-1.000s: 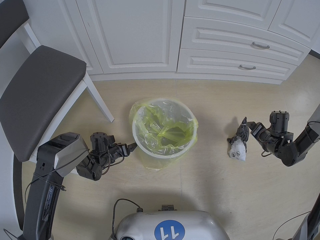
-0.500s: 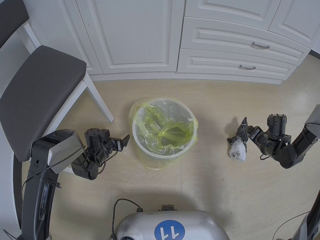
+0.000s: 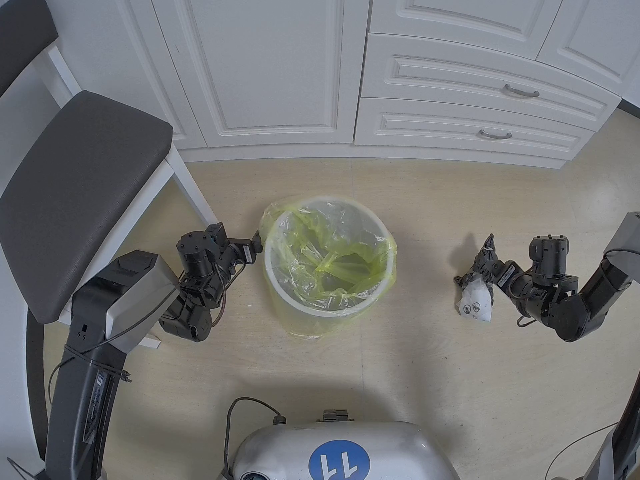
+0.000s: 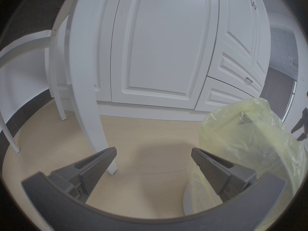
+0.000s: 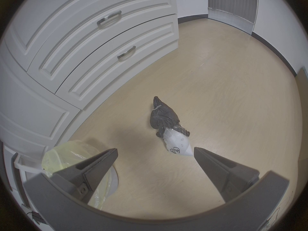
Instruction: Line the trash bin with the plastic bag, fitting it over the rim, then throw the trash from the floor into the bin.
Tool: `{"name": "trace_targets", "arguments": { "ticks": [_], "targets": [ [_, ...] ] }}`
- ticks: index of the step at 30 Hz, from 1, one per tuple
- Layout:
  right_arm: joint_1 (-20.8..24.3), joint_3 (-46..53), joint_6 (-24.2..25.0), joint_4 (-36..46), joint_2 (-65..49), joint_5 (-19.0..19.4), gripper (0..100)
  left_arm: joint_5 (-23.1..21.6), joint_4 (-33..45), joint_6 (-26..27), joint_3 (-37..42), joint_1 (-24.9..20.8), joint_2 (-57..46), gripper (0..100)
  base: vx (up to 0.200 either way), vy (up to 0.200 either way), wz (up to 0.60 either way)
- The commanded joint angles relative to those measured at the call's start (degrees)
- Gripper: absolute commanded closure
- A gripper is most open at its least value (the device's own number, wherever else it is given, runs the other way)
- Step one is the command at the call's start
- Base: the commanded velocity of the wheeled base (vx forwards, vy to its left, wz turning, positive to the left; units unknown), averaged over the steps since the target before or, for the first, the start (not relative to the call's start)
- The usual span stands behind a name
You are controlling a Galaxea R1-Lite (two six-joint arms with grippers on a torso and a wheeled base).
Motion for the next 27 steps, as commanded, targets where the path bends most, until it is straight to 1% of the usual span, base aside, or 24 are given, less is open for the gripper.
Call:
{"name": "trace_targets", "arguments": {
  "ticks": [1,6,8,9,11,20,27],
  "targets": [
    [0.1,0.1,0.0,-0.1,0.4,0.0,0,1.0,-0.1,0.0,-1.3,0.2,0.3,0,0.000,0.000,0.00],
    [0.1,0.1,0.0,-0.1,0.4,-0.1,0,3.0,-0.4,0.7,-2.1,0.1,-0.2,0,0.000,0.000,0.00],
    [0.1,0.1,0.0,-0.1,0.4,-0.1,0,4.3,-0.4,1.4,-3.4,-0.1,0.0,0,0.000,0.000,0.00],
    [0.2,0.1,0.0,-0.1,0.4,-0.1,0,6.1,-0.5,2.6,-5.3,-0.4,0.3,0,0.000,0.000,0.00],
    [0.3,0.1,0.0,-0.1,0.4,-0.1,0,7.5,-1.1,3.7,-6.9,-0.8,0.6,0,0.000,0.000,0.00],
    [1.2,0.3,0.0,-0.1,0.3,-0.2,0,7.7,-2.9,4.4,-7.3,-1.1,0.5,0,0.000,0.000,0.00],
    [1.5,0.8,-0.1,-0.1,0.4,-0.2,0,7.1,-3.2,3.7,-7.3,-2.7,3.2,0,0.000,0.000,0.00]
  ]
}}
